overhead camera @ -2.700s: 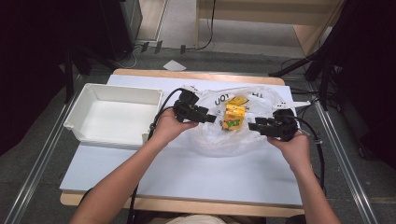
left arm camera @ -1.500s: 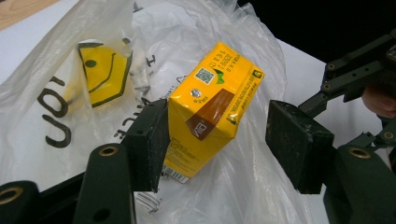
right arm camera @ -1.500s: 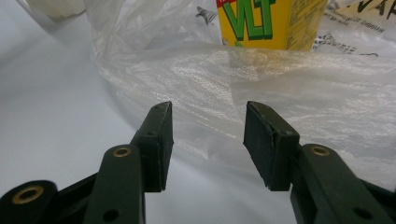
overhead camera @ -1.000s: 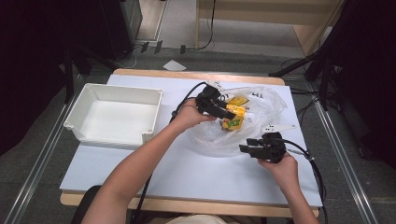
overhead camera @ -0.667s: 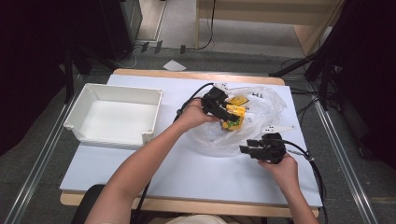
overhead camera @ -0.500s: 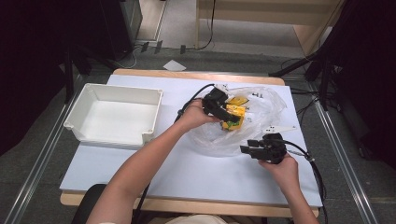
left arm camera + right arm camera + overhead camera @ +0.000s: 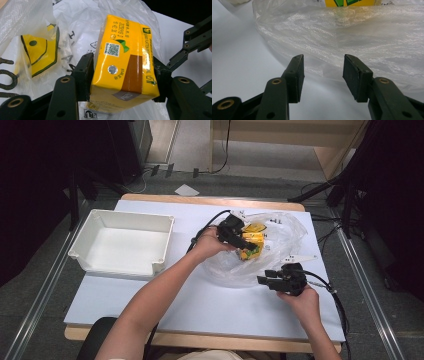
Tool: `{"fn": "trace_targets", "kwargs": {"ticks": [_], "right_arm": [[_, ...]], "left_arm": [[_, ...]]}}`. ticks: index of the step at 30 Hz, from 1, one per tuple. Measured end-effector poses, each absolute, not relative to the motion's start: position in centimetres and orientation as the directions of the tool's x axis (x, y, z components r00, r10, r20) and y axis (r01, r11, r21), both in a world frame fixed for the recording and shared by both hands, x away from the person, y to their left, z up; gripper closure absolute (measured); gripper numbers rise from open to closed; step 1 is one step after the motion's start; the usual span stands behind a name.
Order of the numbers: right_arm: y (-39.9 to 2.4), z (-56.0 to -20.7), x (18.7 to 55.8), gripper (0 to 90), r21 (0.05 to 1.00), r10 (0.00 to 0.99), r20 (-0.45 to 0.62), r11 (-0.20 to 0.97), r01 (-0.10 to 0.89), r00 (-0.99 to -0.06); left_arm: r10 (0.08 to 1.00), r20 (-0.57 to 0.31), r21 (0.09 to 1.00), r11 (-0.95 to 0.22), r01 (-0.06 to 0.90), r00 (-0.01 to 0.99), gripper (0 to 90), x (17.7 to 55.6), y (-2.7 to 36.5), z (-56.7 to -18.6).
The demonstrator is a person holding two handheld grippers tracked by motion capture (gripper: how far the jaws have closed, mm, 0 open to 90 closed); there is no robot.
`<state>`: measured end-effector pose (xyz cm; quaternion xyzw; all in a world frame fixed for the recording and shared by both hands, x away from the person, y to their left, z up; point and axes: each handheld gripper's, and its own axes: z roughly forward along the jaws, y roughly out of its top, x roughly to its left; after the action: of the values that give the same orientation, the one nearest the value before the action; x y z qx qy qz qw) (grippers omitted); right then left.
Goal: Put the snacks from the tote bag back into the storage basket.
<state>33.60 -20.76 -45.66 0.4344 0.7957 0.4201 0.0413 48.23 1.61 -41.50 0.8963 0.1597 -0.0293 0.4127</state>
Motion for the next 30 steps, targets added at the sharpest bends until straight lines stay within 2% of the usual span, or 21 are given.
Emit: {"fn": "trace_targets", "kwargs": {"ticks": [15,30], "right_arm": [[-20.73,-45.84,33.64,52.7,0.704,0.724,0.298,0.273,0.655,-0.622],[-20.79,-45.79,33.61,52.8,0.707,0.723,0.303,0.266,0.655,-0.621]], "left_arm": [[0.268,-0.132,0.718,-0.638,0.279,0.954,50.9,47.73,1.40,-41.13],[0.286,-0.159,0.713,-0.628,0.311,0.945,51.6,47.80,1.46,-40.58]]}}
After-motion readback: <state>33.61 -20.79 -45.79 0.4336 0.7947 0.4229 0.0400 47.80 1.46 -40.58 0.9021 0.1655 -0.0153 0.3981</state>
